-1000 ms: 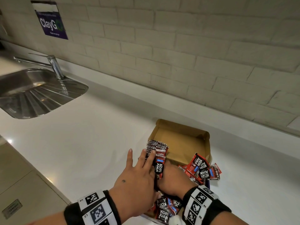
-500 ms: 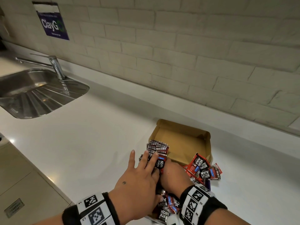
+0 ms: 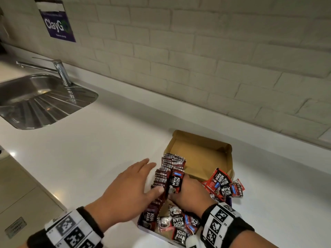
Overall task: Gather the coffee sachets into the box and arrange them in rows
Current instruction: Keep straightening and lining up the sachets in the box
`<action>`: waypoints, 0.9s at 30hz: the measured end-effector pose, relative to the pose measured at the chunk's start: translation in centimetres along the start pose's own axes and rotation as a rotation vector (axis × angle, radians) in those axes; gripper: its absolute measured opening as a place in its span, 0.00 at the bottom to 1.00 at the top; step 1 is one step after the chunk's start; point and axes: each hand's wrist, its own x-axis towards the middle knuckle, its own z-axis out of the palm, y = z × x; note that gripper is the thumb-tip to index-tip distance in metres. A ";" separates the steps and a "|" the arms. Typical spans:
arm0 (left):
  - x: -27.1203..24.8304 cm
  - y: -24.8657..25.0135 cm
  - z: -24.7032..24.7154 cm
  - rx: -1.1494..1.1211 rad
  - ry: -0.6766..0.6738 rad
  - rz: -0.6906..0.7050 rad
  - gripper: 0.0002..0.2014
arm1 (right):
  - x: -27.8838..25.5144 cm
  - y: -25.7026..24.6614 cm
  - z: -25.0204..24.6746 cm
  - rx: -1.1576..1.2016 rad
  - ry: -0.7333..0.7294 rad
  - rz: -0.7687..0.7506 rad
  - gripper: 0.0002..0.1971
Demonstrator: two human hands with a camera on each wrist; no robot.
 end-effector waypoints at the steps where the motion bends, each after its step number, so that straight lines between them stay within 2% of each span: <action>1: 0.0 -0.5 -0.1 -0.101 -0.016 -0.043 0.40 | -0.1 0.0 -0.2 0.009 -0.004 0.006 0.28; 4: -0.4 -1.2 -0.1 -0.272 -0.069 -0.120 0.43 | -0.5 -0.1 -0.5 0.037 -0.016 0.007 0.30; 8: -1.2 -1.7 0.4 -0.365 -0.131 -0.135 0.49 | -0.9 -0.1 -1.0 0.022 -0.037 0.027 0.33; 10: -1.4 -2.0 0.6 -0.385 -0.151 -0.121 0.50 | -1.0 0.0 -1.5 0.012 -0.055 0.031 0.30; 12: -1.5 -2.1 0.7 -0.382 -0.147 -0.117 0.47 | -1.3 0.2 -2.5 0.006 -0.044 0.015 0.26; 14: -1.9 -2.3 0.8 -0.357 -0.114 -0.112 0.45 | -1.7 0.8 -3.3 0.035 -0.025 0.014 0.26; 18: -2.4 -2.2 1.0 -0.300 0.048 -0.069 0.38 | -3.4 1.9 -5.1 0.057 -0.008 -0.024 0.19; 22: -3.0 -1.4 0.6 -0.240 0.168 -0.009 0.27 | -5.3 2.4 -5.6 -0.040 -0.091 -0.077 0.12; 24: -3.3 -0.7 0.6 -0.239 0.194 0.016 0.23 | -5.5 2.2 -4.9 -0.151 -0.141 -0.113 0.15; 27: -3.8 0.2 0.9 -0.258 0.221 0.020 0.19 | -5.0 2.1 -3.5 -0.293 -0.153 -0.090 0.26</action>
